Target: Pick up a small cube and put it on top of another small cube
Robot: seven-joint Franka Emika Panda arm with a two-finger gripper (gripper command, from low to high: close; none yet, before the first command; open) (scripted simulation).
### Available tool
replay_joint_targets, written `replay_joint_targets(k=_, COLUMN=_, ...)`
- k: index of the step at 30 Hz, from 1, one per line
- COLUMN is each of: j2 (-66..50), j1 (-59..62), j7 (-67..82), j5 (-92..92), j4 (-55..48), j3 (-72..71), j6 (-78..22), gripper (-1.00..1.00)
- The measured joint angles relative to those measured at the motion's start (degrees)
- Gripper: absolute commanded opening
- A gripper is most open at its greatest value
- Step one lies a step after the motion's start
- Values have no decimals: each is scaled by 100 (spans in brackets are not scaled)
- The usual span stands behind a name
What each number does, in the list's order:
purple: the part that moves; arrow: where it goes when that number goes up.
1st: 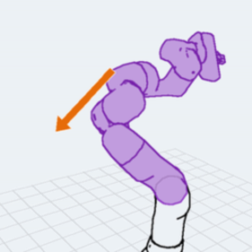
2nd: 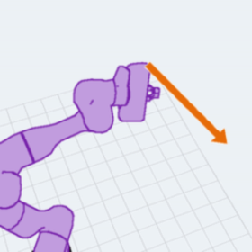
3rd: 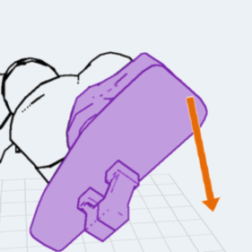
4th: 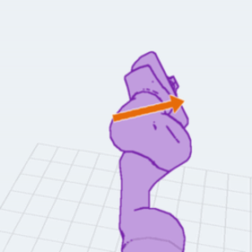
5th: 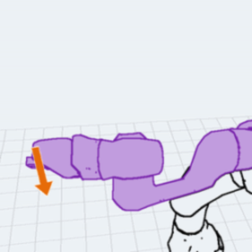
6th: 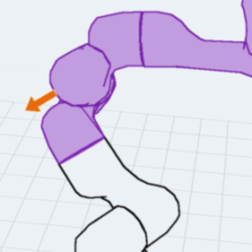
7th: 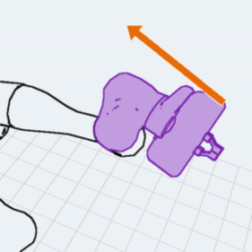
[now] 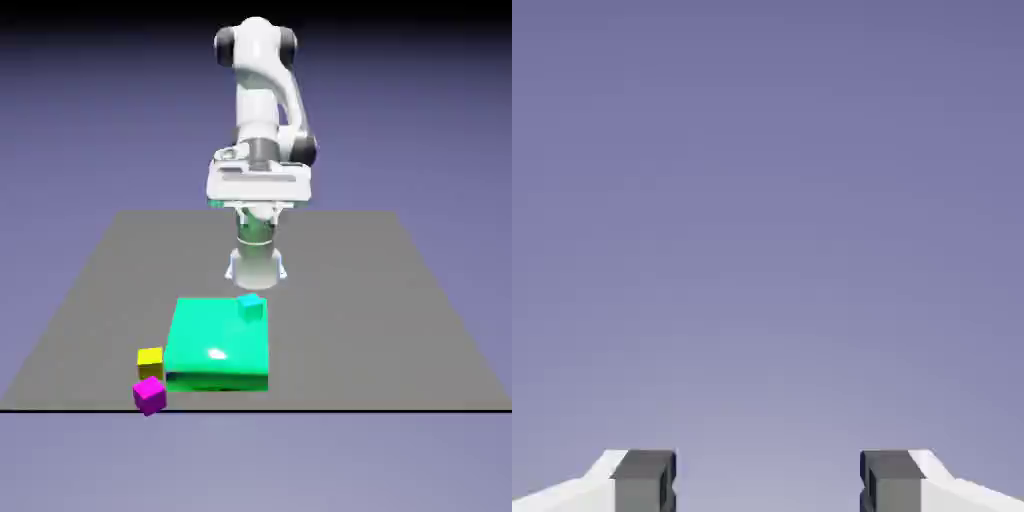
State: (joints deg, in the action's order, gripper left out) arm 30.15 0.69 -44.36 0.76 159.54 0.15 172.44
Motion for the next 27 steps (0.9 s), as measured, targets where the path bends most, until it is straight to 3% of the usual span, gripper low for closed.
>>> replay_joint_targets(k=23, j2=-4776, j1=2631, j7=-3638, j5=1456, j4=-2777, j3=295, j6=-2986, gripper=0)
replay_joint_targets(k=27, j2=-5350, j1=2757, j7=-3651, j5=1642, j4=-2899, j3=196, j6=-2700, gripper=0)
